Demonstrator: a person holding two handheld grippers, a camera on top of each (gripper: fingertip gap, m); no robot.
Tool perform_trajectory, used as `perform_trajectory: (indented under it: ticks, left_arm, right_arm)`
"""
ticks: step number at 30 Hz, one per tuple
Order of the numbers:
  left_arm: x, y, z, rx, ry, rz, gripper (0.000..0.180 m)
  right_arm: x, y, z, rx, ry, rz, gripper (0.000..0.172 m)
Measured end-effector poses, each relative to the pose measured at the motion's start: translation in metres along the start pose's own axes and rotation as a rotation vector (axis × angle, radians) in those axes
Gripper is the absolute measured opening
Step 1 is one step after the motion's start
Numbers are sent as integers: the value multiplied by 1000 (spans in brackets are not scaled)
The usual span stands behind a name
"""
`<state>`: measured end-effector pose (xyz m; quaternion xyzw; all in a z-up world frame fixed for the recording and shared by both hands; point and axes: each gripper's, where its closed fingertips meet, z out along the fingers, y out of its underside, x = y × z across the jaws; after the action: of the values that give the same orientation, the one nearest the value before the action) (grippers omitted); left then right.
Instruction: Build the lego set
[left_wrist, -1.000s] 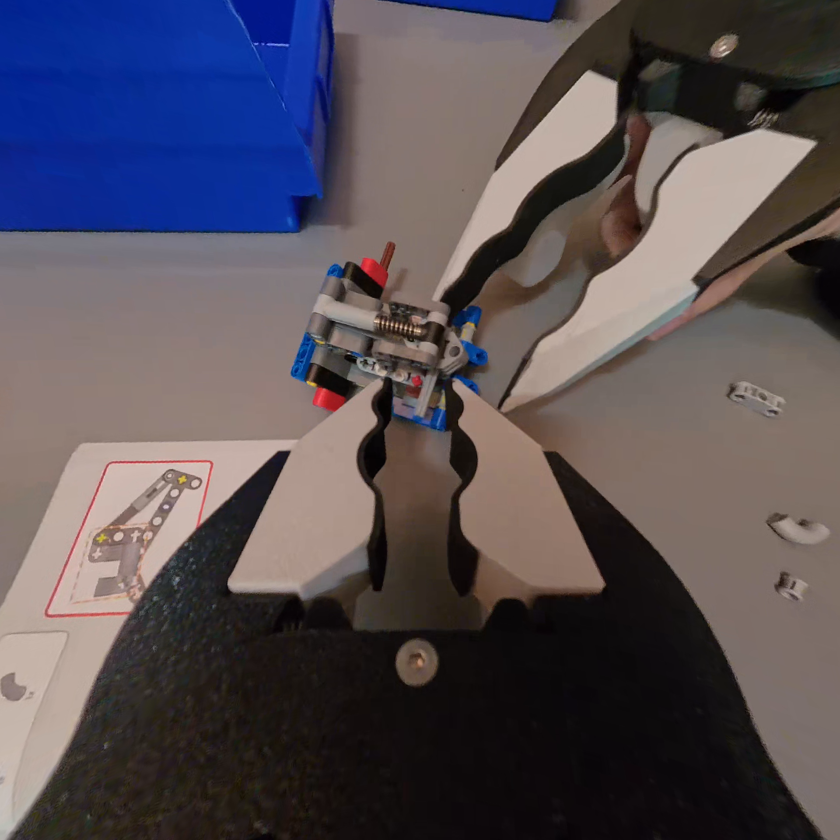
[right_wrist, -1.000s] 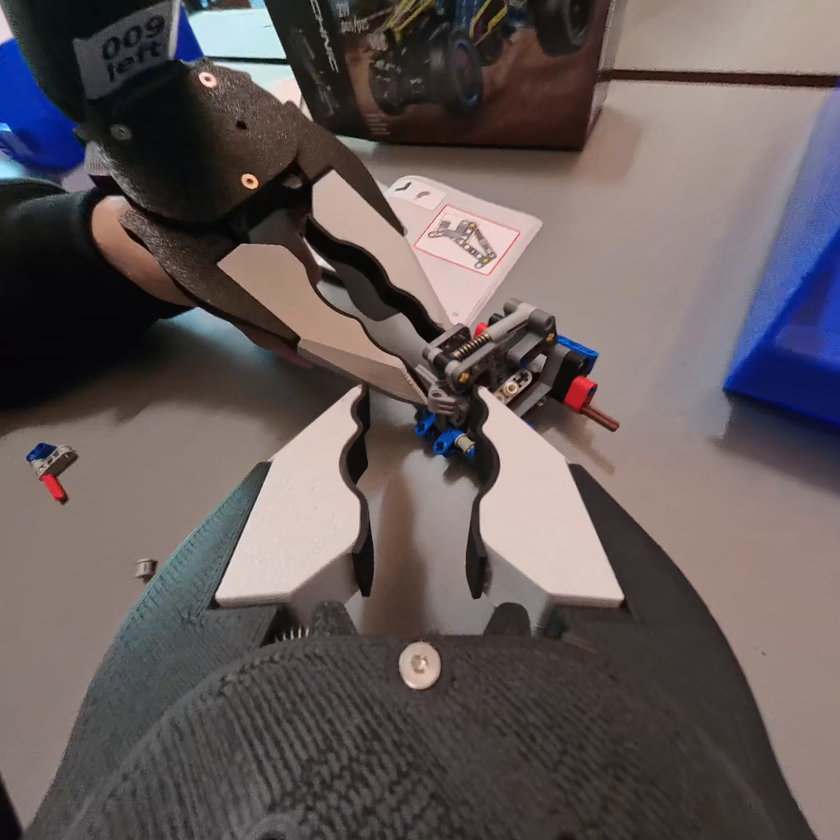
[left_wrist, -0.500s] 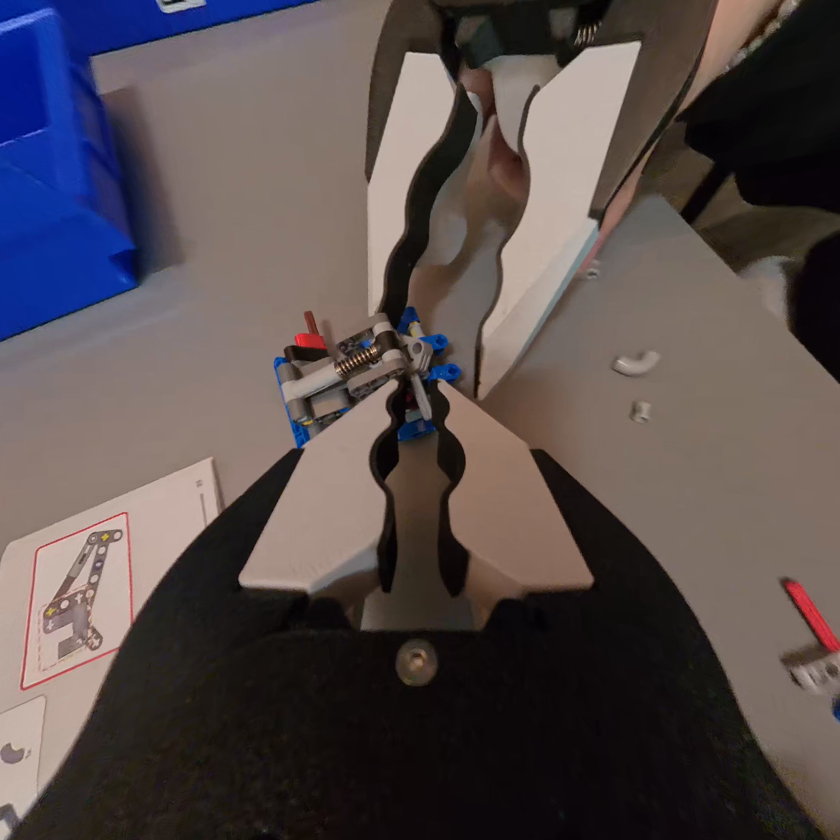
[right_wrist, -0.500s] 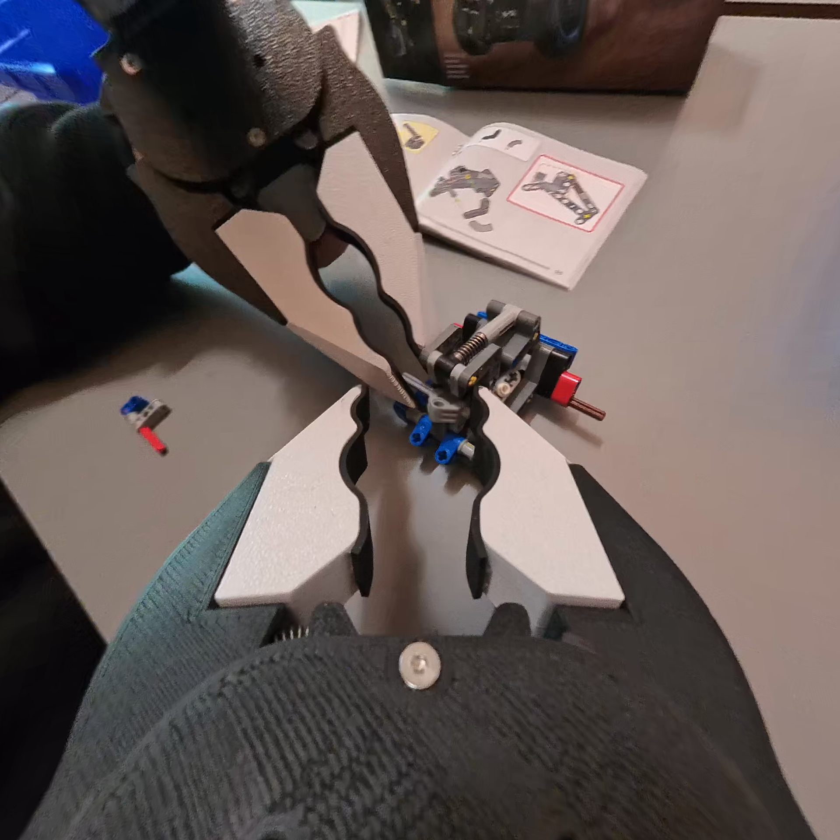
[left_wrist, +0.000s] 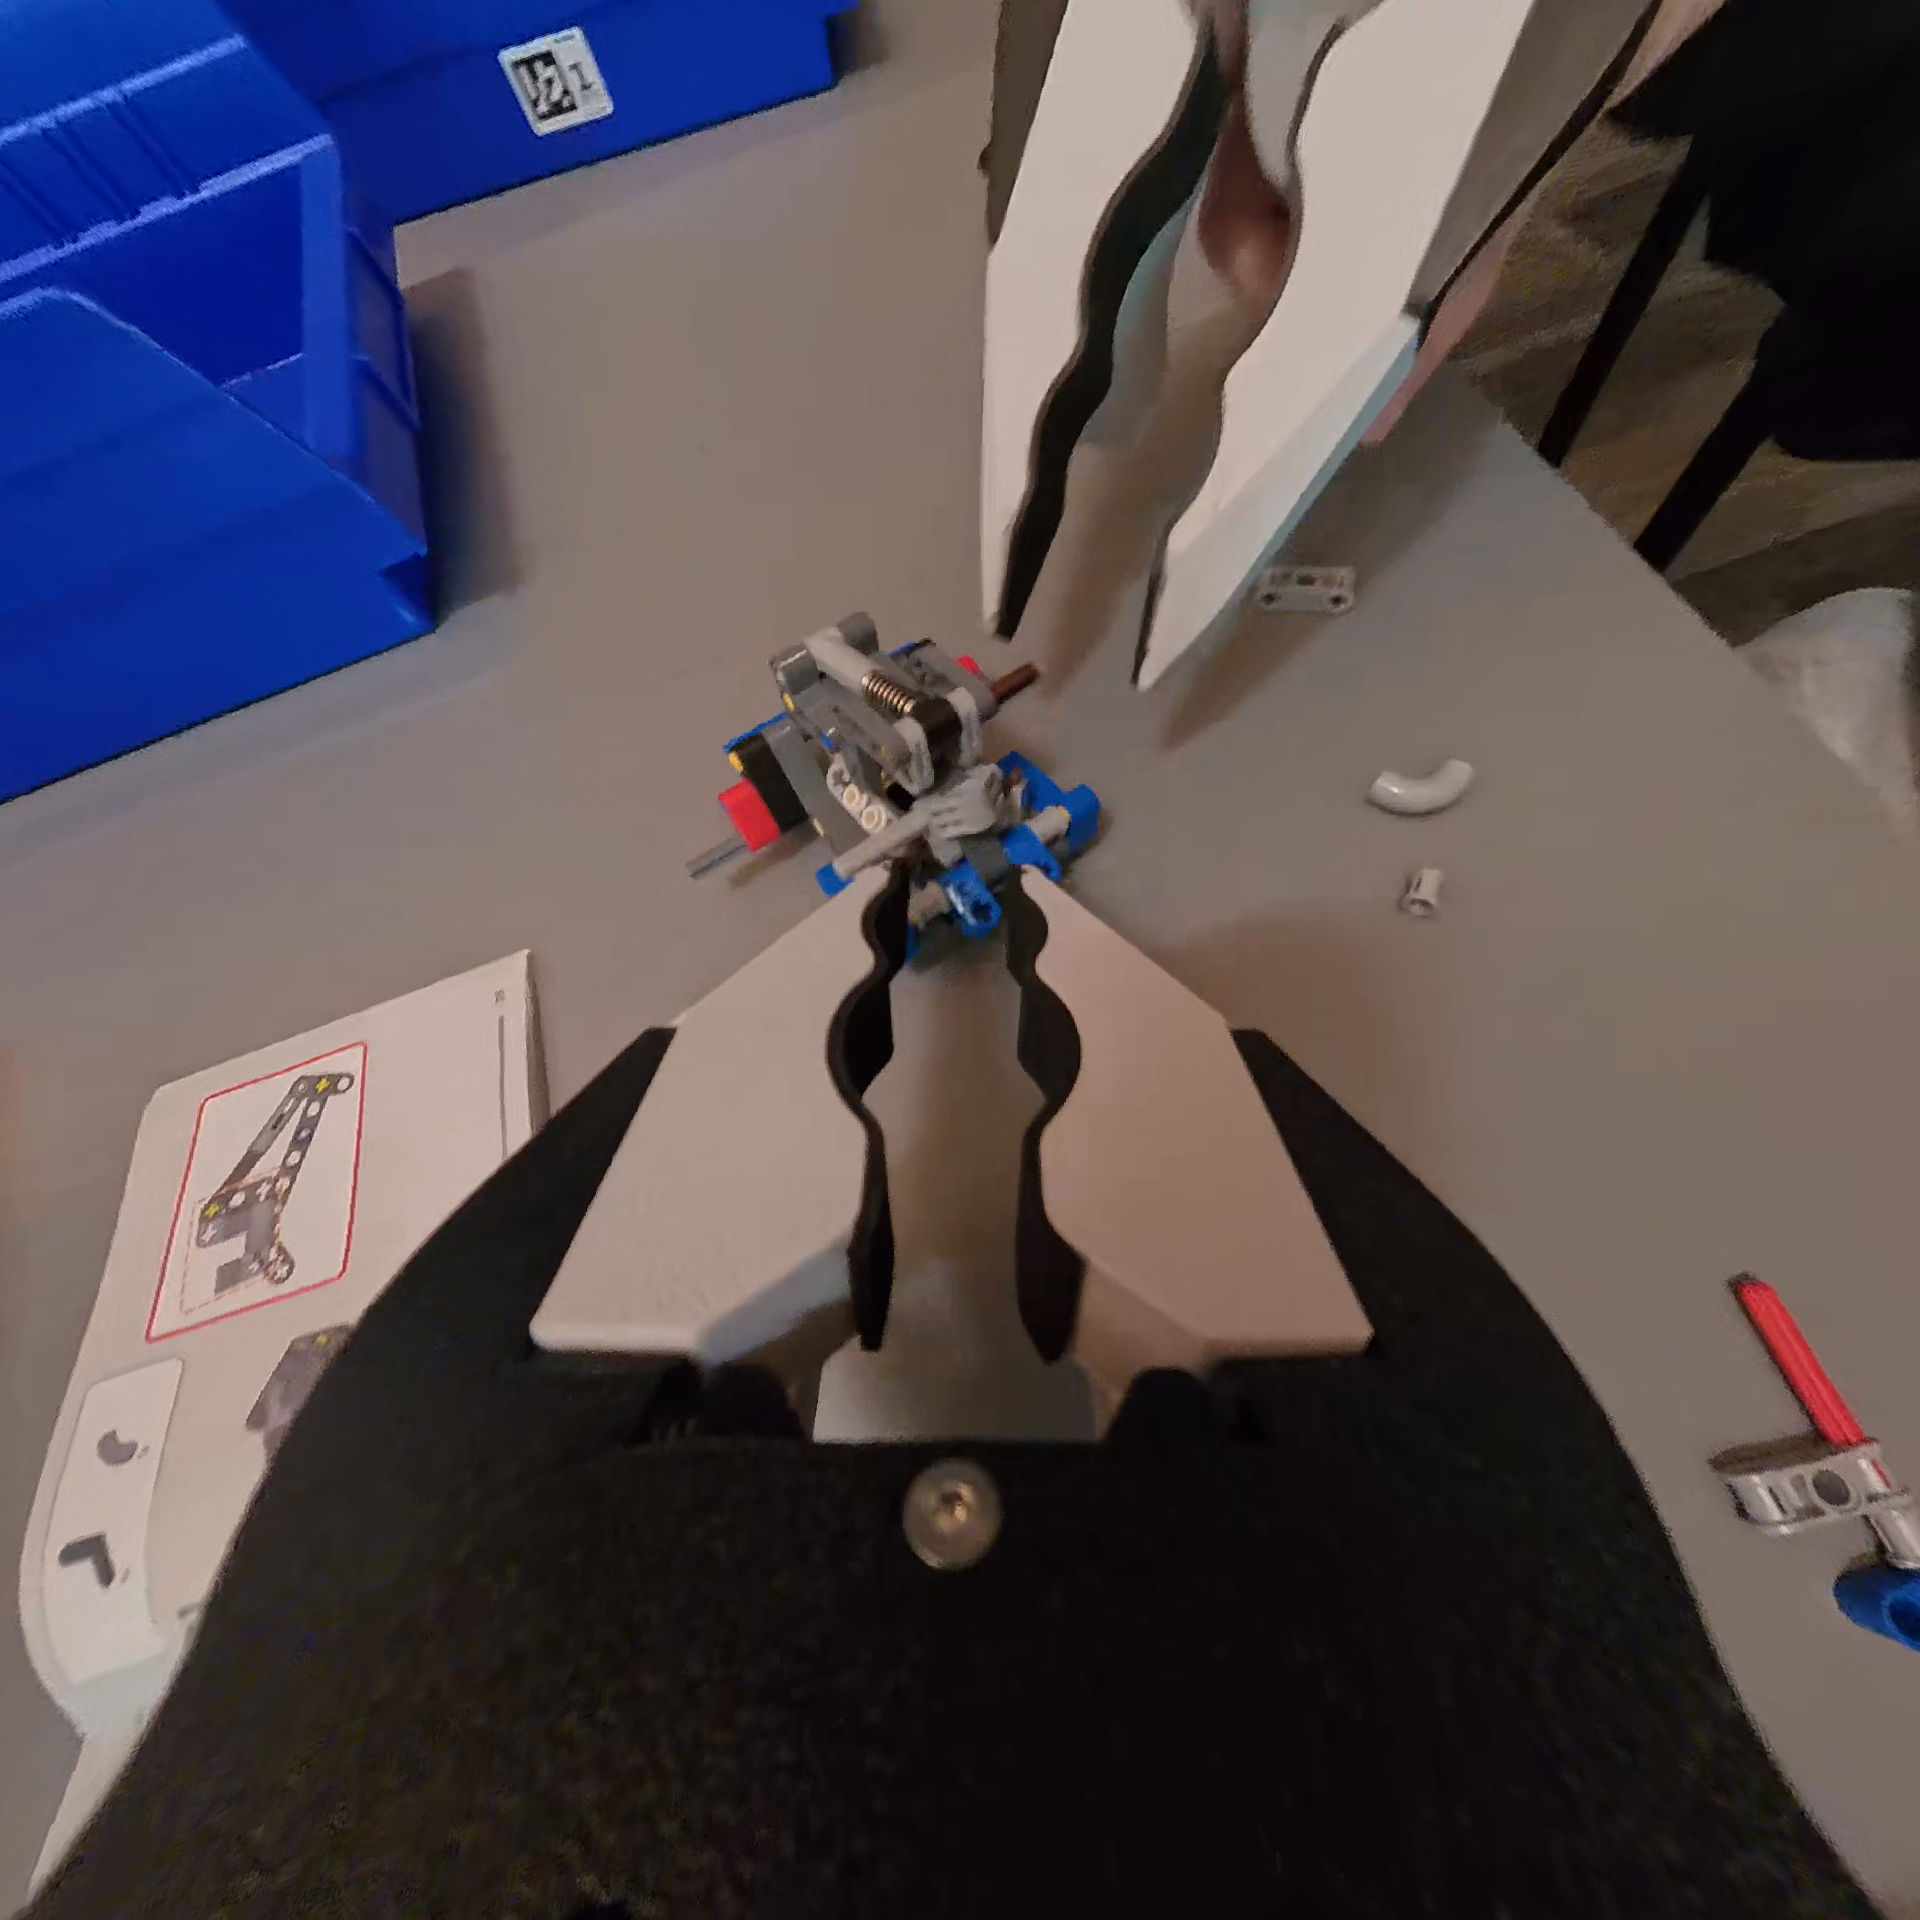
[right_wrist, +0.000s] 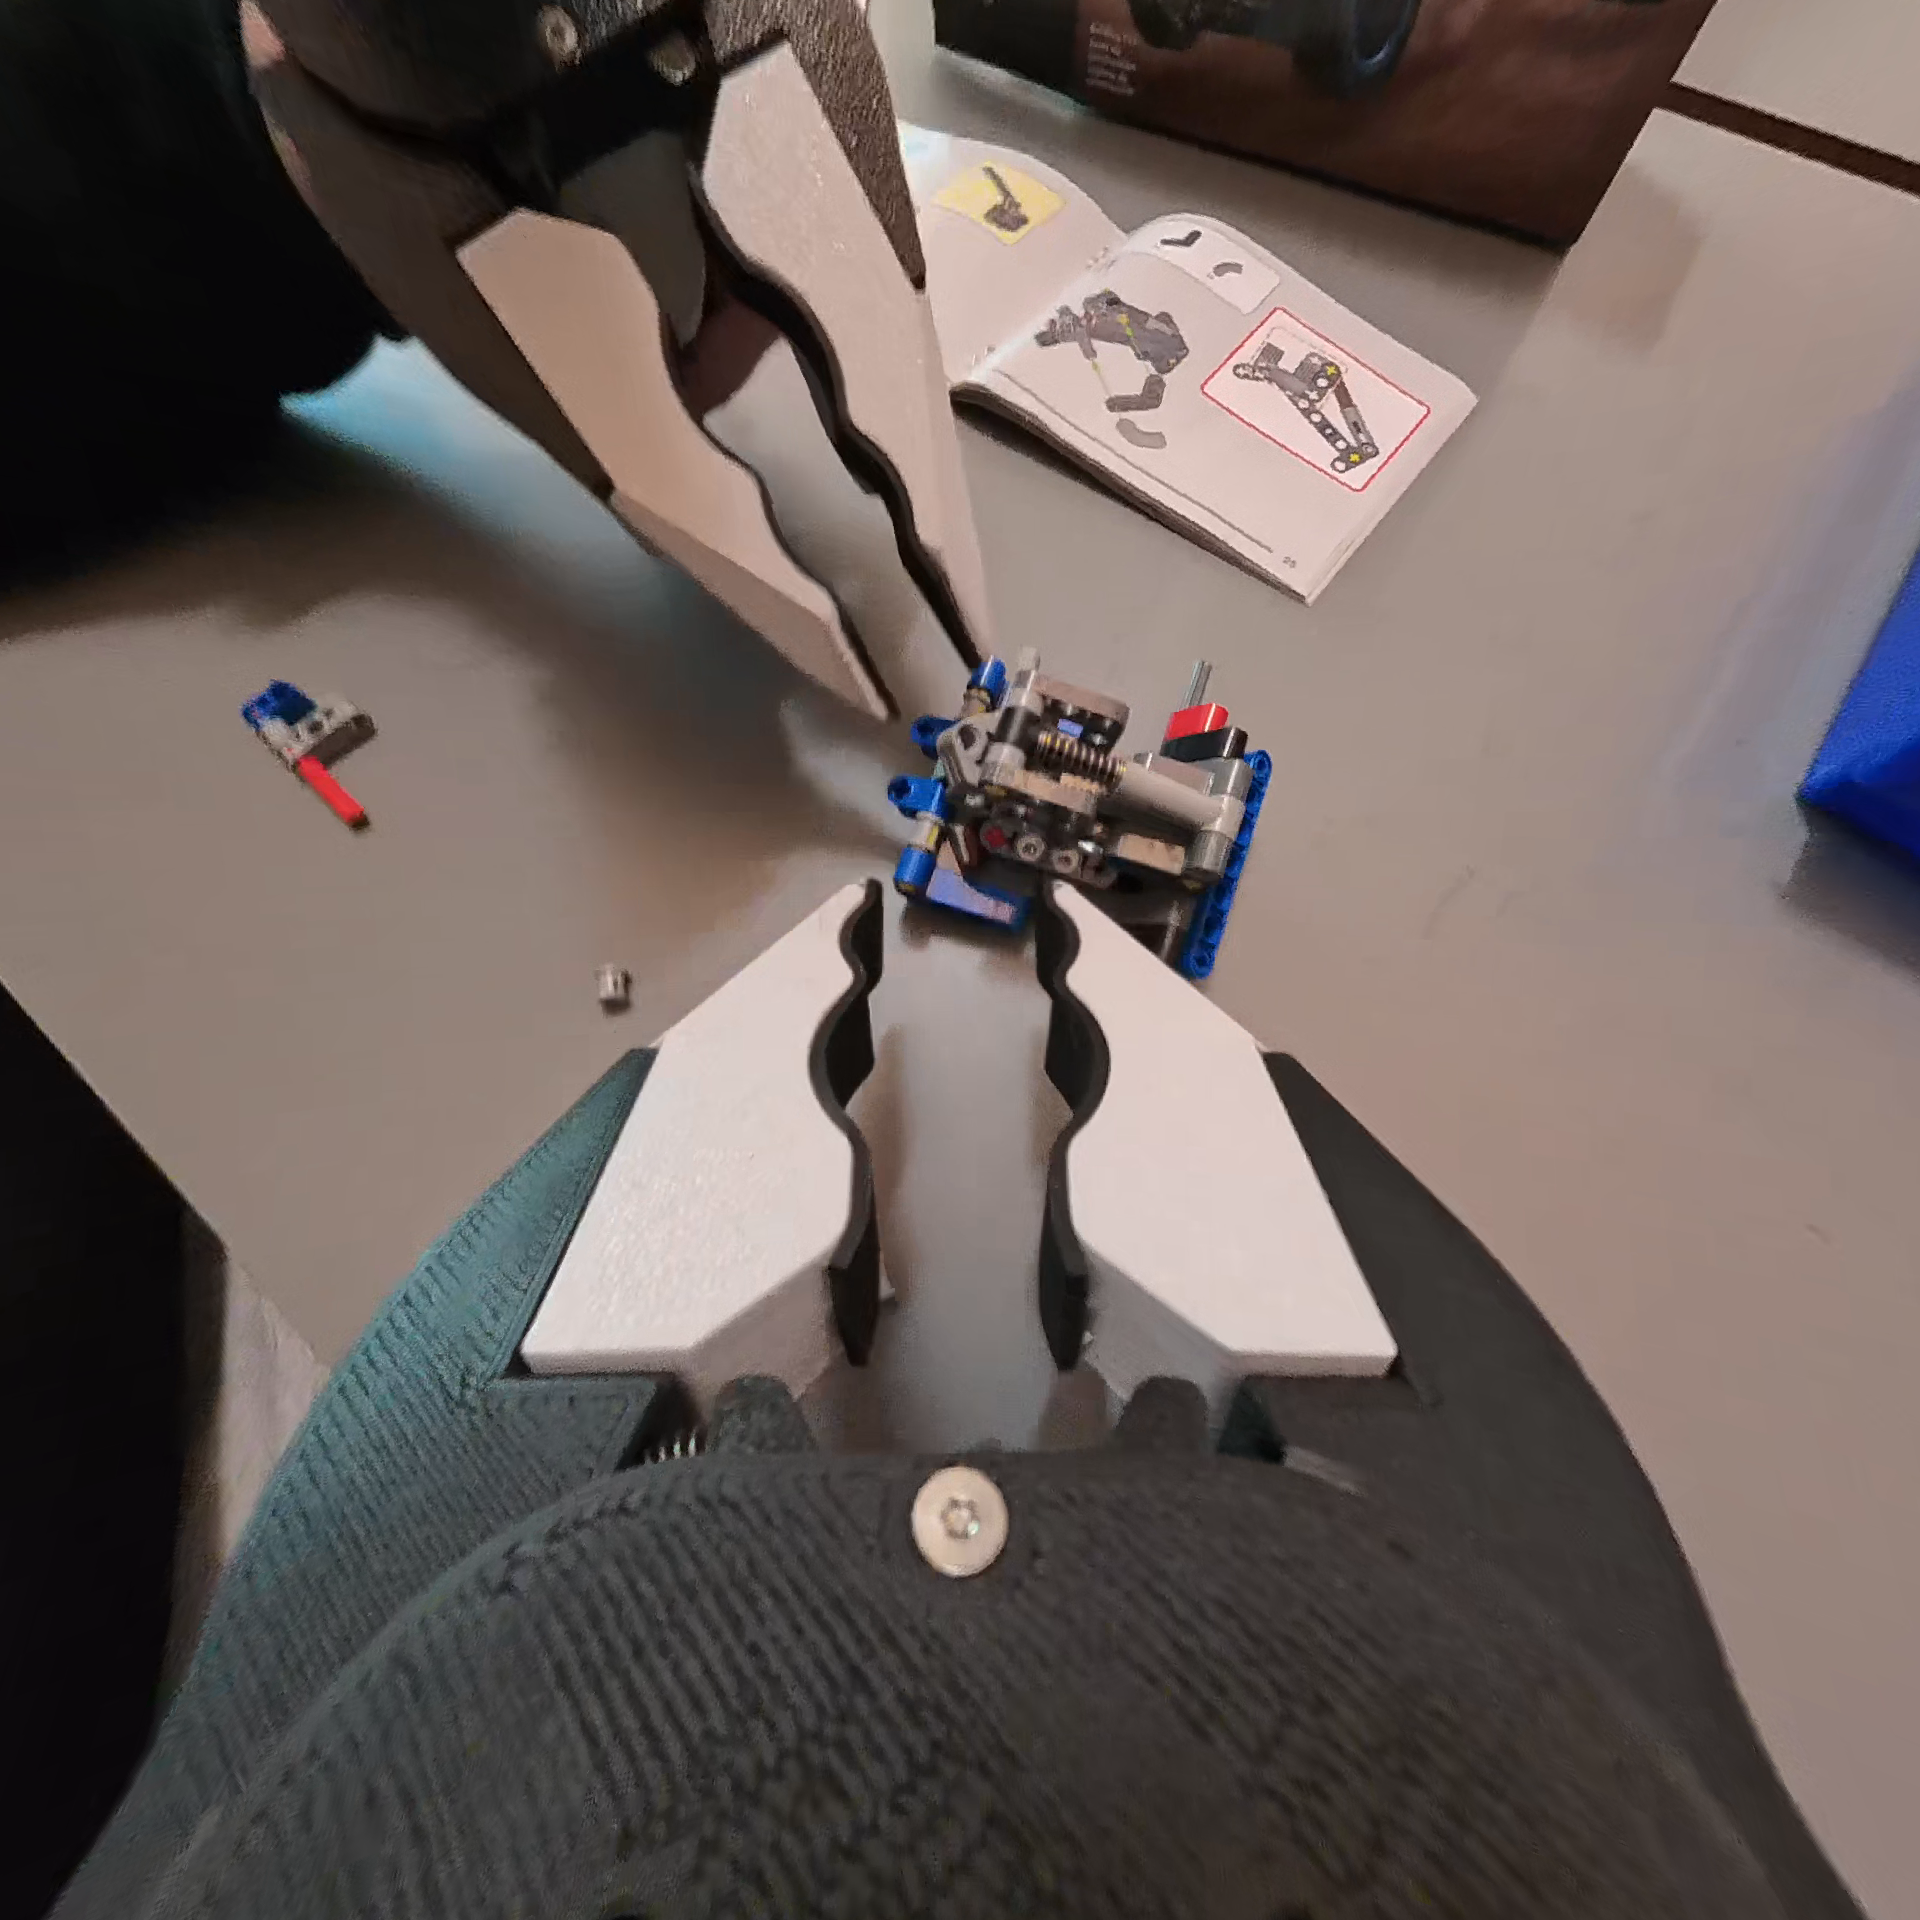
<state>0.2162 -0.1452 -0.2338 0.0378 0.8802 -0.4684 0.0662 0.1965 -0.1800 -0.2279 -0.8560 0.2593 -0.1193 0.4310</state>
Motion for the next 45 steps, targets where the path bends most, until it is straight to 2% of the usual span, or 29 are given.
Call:
perform_trajectory:
  ticks: [1,5,10,13,20,24,27,33,39,45]
  left_arm:
    - [-2,2,-1,-10,-26,-5,14]
    - [1,-15,-4,48,-90,-43,9]
    - [-3,-21,3,10,-220,81,4]
    - [3,-13,11,-17,-177,76,6]
    - [-1,-7,8,-20,-190,55,6]
    - [-1,-7,9,-1,-176,27,6]
    - [-2,-7,8,4,-174,9,8]
    - [0,-16,5,39,-163,-1,12]
    - [-14,-24,-17,59,-184,-15,14]
    - [-21,-10,-14,-12,-51,-39,24]
  right_arm:
    - [1,2,-4,-20,12,-34,25]
    - [22,-6,-13,0,169,-133,21]
    - [30,-16,-10,57,228,-180,19]
    - [28,-23,-8,89,229,-236,20]
    - [25,-19,0,66,204,-281,19]
    - [11,-33,0,154,191,-426,24]
    - [7,-35,3,154,194,-482,29]
    - [9,-29,16,86,183,-468,35]
    - [8,-29,17,59,193,-470,38]
    - [12,-30,14,19,183,-448,33]
